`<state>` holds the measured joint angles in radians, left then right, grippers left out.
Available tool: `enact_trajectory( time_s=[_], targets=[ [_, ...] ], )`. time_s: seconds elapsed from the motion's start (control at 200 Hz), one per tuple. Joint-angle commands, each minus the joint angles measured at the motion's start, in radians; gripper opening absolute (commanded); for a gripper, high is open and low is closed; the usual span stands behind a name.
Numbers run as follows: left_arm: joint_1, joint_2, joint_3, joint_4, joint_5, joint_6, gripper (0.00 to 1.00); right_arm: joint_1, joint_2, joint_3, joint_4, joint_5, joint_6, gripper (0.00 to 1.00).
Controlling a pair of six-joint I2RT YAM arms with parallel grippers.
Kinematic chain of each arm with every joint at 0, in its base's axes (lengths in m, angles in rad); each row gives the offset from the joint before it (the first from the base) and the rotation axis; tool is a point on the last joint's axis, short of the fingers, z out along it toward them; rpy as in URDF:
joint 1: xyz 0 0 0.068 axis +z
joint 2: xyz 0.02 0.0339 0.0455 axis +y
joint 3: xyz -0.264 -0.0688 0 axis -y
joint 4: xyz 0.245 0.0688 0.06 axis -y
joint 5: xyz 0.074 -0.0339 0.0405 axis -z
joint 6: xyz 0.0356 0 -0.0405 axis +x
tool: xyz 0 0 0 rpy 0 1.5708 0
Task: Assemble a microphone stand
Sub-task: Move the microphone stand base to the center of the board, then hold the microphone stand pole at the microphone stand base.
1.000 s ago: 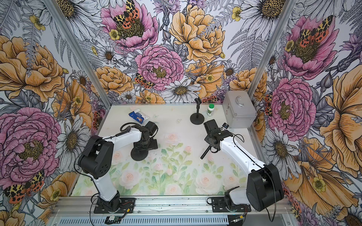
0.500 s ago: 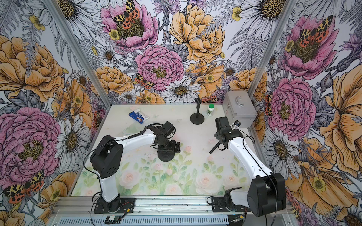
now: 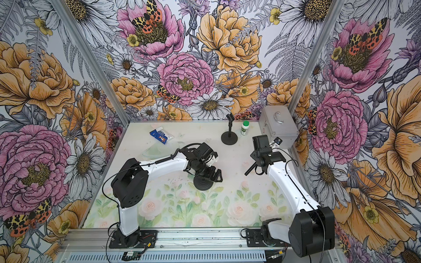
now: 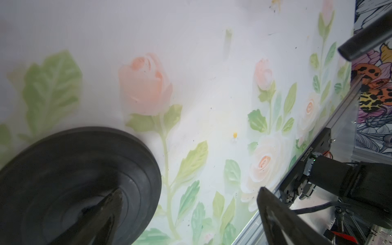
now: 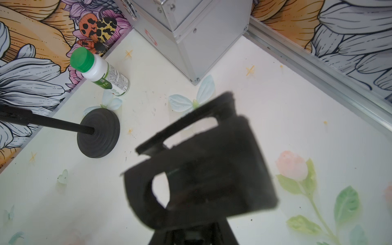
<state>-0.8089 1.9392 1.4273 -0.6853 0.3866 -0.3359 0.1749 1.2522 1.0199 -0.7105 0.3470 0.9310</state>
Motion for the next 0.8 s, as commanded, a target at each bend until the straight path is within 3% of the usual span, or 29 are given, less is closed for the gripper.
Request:
enact_trajectory(
  time_s=[0.0, 0.12, 0.29, 0.43, 0.665, 0.726, 0.796],
  targets=[
    [-0.005, -0.033, 0.030, 0.060, -0.024, 0.072, 0.99, -0.008, -0.017, 0.034, 0.060, 0.002, -0.068, 0.00],
    [-0.004, -0.107, 0.018, 0.138, -0.114, 0.157, 0.99, -0.008, -0.010, 0.067, 0.113, -0.108, -0.191, 0.00],
    [0.009, -0.287, -0.141, 0.401, -0.122, 0.311, 0.99, -0.003, -0.045, 0.060, 0.312, -0.419, -0.407, 0.00],
    [0.056, -0.388, -0.338, 0.764, 0.030, 0.326, 0.97, 0.010, -0.065, 0.025, 0.480, -0.652, -0.543, 0.00],
    [0.096, -0.407, -0.598, 1.282, 0.244, 0.328, 0.89, 0.082, -0.060, 0.018, 0.529, -0.908, -0.807, 0.02],
    [0.094, -0.406, -0.685, 1.467, 0.232, 0.326, 0.90, 0.106, -0.083, -0.037, 0.617, -0.968, -0.850, 0.01],
    [0.096, -0.384, -0.760, 1.609, 0.241, 0.330, 0.91, 0.141, -0.131, -0.183, 0.869, -0.996, -0.857, 0.00]
  ],
)
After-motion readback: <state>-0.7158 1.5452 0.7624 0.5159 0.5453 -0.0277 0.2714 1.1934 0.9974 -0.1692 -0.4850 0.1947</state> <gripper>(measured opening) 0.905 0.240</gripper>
